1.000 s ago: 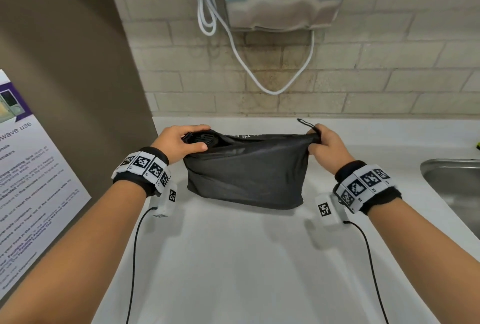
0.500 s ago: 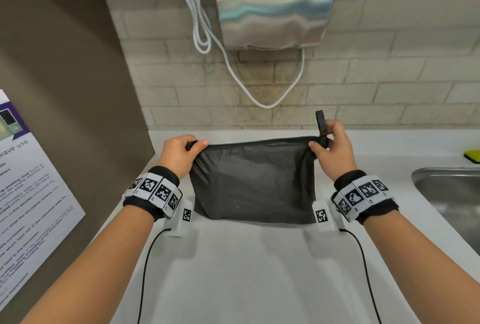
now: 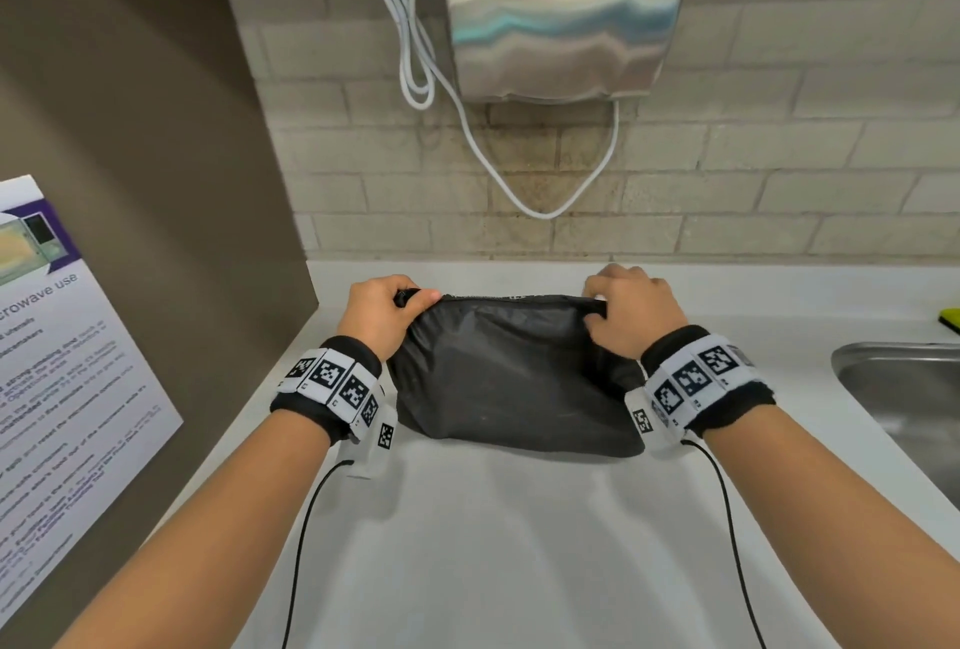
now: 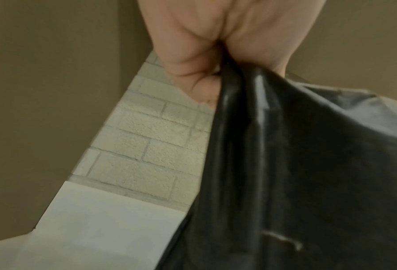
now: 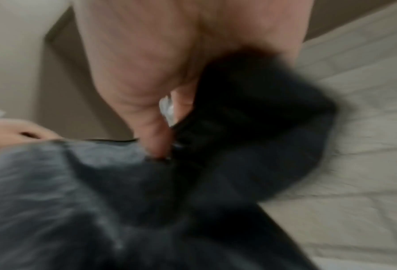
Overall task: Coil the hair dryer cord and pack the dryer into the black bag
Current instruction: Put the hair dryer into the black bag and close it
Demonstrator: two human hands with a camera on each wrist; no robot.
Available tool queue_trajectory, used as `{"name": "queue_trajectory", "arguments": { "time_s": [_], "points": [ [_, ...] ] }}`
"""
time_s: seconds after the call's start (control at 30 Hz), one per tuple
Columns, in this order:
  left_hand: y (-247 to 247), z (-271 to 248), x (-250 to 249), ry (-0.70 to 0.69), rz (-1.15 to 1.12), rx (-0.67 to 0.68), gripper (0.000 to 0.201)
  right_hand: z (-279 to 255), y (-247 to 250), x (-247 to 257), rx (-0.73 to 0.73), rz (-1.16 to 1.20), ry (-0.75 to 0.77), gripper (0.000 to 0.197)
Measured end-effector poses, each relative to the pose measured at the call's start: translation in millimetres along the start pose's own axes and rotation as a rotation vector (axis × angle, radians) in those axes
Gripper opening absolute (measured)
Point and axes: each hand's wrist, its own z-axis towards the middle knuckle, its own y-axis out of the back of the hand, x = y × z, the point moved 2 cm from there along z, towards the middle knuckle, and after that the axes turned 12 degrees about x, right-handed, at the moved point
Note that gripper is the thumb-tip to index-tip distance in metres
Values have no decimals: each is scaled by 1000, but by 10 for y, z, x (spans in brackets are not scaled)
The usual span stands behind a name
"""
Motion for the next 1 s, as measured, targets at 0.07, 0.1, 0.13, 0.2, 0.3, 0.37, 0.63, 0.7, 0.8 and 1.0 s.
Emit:
{"name": "queue_trajectory", "arguments": {
  "time_s": [0.07,0.1,0.13,0.2,0.3,0.37,0.63,0.7,0.8,1.0],
  "points": [
    [-6,1,-12,12,-7,-1,24,47,-65,196,159,4,89,39],
    [-10,9,-17,17,-17,6,26,70,-84,280,214,35,113,41],
    [-7,14,-24,19,-23,19,27,86,-83,344,228,64,108,36],
    [3,10,-27,21,1,71,26,126,-42,386,108,58,87,25],
    [9,-30,21,38,-8,200,22,139,-4,408,-51,-18,74,25],
    [14,-44,64,39,-163,247,19,151,-48,429,-70,4,83,26],
    [-46,-104,87,-91,-498,-73,24,123,-231,564,85,395,204,34],
    [-114,-123,38,-98,-415,-89,25,97,-276,651,172,489,203,44],
    [-166,-114,-12,-129,-298,-59,41,135,-292,702,109,598,165,25],
    [-115,-218,40,-66,-755,-93,27,152,-269,685,50,588,131,18]
  ]
}}
